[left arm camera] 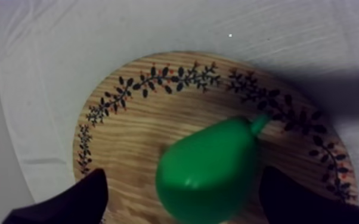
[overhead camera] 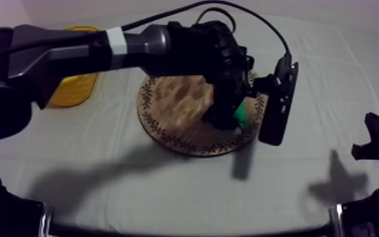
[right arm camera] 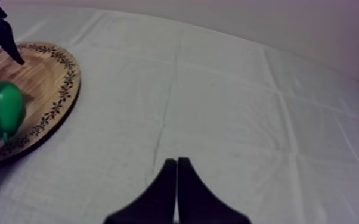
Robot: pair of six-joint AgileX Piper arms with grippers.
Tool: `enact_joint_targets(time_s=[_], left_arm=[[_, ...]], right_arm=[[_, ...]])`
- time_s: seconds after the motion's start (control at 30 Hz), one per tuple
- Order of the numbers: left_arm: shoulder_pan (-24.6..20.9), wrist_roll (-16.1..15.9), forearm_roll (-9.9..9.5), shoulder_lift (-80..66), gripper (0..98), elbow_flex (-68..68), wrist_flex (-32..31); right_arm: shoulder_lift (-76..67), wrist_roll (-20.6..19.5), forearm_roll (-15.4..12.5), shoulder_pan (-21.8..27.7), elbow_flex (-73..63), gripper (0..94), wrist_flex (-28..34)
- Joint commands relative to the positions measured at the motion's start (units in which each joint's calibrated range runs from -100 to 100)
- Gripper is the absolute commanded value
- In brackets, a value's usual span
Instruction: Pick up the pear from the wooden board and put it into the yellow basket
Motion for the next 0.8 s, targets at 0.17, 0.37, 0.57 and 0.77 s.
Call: enact_joint_targets(time_s=[0.17,0.37,0.57,0.77], left_arm=[[-0.6,0.5,-1.43,4.0,89.5,-3.6,1.1],[-1.2,0.7,-1.83,5.8,85.6,-5.3,2.0],[-1.5,0.1,-0.59,6.5,77.3,-6.0,2.0],[-2.0,-1.1,1.31,6.1,80.8,-6.6,1.6]], right_arm=[[0.0,0.0,0.0,0.0,0.1,0.5,0.0],[0.0,0.0,0.0,0.0,0.1,0.5,0.0],[0.0,0.0,0.0,0.0,0.1,0.5,0.0],[0.0,0.0,0.0,0.0,0.1,0.5,0.0]])
